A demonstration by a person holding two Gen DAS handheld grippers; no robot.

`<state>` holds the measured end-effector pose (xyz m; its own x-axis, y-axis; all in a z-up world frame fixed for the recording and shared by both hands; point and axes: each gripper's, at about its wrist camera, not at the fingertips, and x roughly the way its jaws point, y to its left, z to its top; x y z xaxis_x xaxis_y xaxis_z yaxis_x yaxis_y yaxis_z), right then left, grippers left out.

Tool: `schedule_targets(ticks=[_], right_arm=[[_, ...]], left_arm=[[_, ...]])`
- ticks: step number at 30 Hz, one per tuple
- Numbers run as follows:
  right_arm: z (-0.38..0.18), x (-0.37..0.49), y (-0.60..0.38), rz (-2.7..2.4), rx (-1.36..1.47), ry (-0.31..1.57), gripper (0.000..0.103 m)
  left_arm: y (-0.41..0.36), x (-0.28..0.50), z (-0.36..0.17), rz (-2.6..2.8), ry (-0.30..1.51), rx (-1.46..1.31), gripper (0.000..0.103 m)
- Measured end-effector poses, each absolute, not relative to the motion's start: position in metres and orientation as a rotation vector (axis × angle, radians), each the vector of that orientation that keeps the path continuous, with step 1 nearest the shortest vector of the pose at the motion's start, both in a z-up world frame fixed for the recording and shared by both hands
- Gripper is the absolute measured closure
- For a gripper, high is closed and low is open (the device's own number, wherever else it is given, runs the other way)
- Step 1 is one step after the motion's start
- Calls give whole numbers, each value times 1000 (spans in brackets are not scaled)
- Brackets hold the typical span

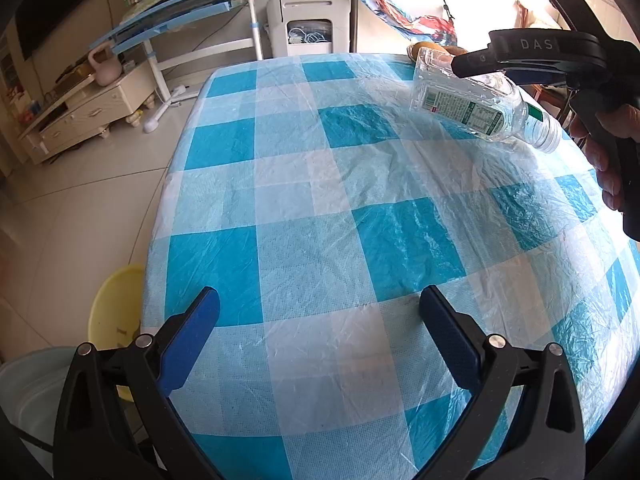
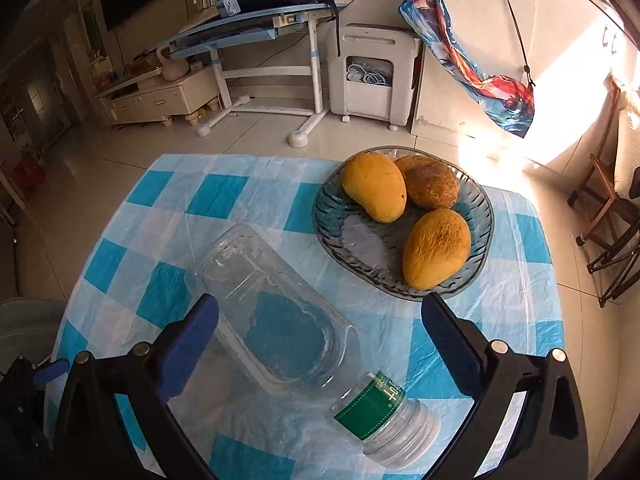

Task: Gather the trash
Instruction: 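Grasp the clear plastic bottle around its body with the right tool, then carry the bottle with the right tool over the yellow bucket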

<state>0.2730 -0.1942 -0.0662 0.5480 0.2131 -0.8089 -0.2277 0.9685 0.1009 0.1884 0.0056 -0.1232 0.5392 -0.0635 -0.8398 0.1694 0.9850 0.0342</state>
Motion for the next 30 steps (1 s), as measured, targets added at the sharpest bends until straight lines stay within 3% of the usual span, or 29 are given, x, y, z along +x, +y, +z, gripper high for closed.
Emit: schedule_targets(ticks=[5,6,7,11,24,30], right_arm=[[-85,269,-160,363,-204,1065,9],[-87,264,-156,362,-241,1054,15],[-89,259,-155,354,-256,1044,29],[-85,244,-170,342,-123,997,41],[-74,160,-165,445,172,920,43],[-55,146,-139,508,159,888,43]], left_arm=[[5,189,-124,-141,992,115,7],[5,189,-124,-141,991,115,7],[5,189,-124,-140,991,115,7],[5,189,-123,-143,996,116,7],[22,171,-113,-121,987,97,7],[54,153,-89,-67,931,43,7]])
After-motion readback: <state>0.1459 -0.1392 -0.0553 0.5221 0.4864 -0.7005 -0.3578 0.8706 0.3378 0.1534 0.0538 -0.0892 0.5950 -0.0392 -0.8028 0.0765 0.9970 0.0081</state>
